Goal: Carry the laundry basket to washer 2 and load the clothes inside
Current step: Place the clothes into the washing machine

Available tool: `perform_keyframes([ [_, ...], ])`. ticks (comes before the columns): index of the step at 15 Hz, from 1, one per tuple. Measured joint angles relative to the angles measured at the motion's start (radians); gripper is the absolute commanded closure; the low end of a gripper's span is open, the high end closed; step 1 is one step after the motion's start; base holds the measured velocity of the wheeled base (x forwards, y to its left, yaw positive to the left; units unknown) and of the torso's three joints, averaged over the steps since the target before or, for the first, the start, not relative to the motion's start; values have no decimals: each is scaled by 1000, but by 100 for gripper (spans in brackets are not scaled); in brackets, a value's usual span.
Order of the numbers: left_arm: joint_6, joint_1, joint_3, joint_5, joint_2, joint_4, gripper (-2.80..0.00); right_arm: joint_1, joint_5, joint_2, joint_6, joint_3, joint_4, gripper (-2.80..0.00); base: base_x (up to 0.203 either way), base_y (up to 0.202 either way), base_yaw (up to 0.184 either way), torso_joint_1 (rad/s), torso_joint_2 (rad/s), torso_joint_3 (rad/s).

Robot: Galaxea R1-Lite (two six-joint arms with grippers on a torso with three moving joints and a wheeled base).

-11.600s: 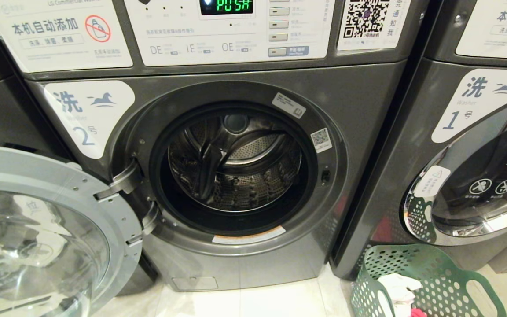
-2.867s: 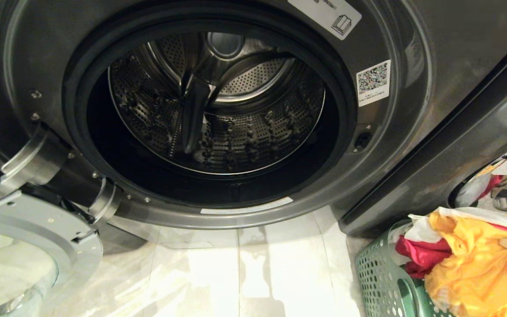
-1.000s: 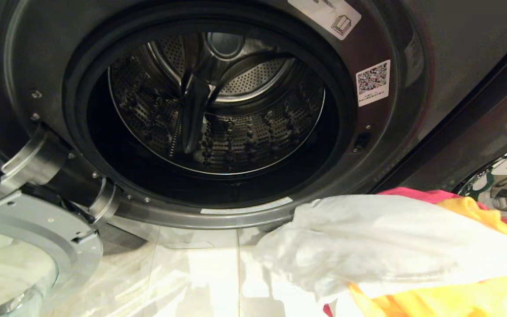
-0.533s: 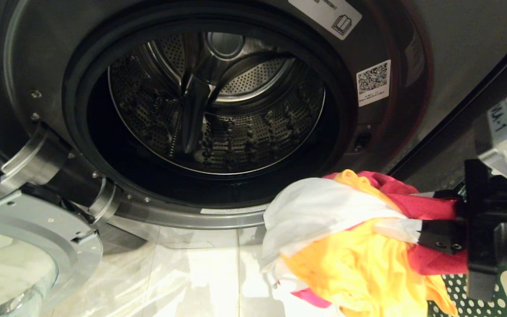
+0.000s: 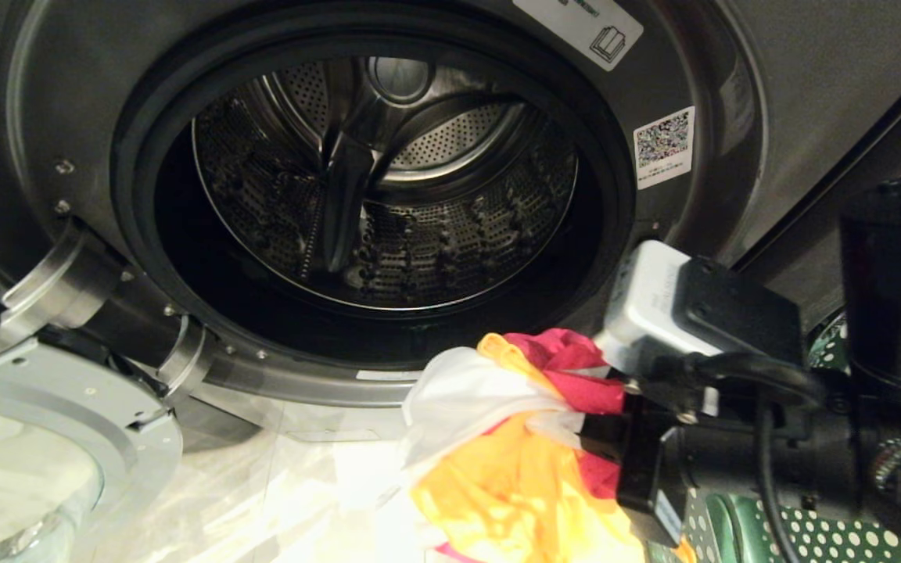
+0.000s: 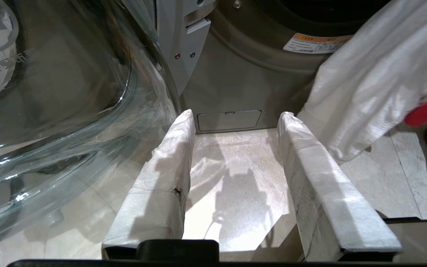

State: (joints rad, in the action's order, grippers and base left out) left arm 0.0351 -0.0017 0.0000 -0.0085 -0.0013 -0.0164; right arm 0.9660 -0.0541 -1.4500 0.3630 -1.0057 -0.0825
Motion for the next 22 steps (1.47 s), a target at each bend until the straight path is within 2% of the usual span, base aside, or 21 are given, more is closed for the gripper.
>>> perform_keyframes([
  [5, 0, 0, 0, 0, 0, 0, 0, 5, -213, -200, -74, -146, -167, 0, 0, 0, 0, 0, 0, 0],
  [8, -1, 0, 0, 0, 0, 0, 0, 2, -300, -304, -101, -205, -255, 0, 0, 0, 0, 0, 0, 0],
  [12, -2, 0, 0, 1, 0, 0, 0, -37, -369, -435, -104, -266, -389, 0, 0, 0, 0, 0, 0, 0],
  [16, -2, 0, 0, 1, 0, 0, 0, -112, -399, -575, -98, -408, -479, 0, 0, 0, 0, 0, 0, 0],
  [22, -1, 0, 0, 1, 0, 0, 0, -183, -428, -784, -83, -793, -521, 0, 0, 0, 0, 0, 0, 0],
])
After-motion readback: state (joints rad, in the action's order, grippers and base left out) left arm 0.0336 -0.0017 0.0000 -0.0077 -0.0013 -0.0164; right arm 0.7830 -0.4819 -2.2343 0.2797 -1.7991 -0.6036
